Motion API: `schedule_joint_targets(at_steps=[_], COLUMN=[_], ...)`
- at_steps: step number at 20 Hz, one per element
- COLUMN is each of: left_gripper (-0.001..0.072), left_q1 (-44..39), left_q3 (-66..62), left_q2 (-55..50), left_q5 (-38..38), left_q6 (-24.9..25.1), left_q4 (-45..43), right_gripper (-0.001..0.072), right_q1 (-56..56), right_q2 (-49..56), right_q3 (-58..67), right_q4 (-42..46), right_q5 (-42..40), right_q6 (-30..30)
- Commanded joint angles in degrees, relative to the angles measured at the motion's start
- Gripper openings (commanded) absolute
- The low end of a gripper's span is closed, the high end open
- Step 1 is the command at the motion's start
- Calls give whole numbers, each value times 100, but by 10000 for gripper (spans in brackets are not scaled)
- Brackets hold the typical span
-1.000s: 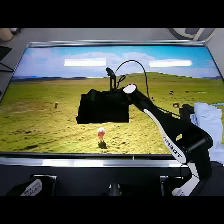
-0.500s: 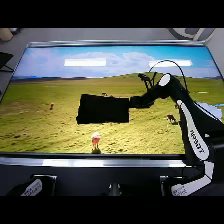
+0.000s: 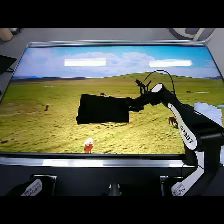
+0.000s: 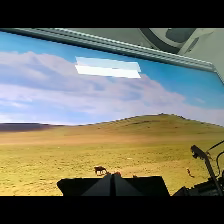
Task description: Fold the shirts.
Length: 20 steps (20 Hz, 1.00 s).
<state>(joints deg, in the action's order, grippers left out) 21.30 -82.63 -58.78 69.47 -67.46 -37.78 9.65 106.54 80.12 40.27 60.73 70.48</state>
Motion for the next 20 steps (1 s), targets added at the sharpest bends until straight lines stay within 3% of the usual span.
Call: schedule_joint_targets(at_steps=[1,3,7,12,20], left_gripper=[26,26,27,26,27], left_q1=[0,-2,-2,-2,-2], left_q3=[2,2,2,2,4], left_q2=[4,4,4,2,2], left_q5=[-28,-31,-48,-48,-48], left_q6=[-2,-2,-2,-2,0], left_q4=[94,155,179,179,179], right_gripper=[425,24,22,20,20], right_q1=[57,-116,-807,-2184,-4478], right_q2=[111,81,-365,-1362,-2472], right_q3=[39,260,907,1244,1244], right_q4=[-533,-960,-1008,-345,267], right_q5=[-11,472,1338,1456,2105], right_q6=[-424,-981,-1366,-691,-398])
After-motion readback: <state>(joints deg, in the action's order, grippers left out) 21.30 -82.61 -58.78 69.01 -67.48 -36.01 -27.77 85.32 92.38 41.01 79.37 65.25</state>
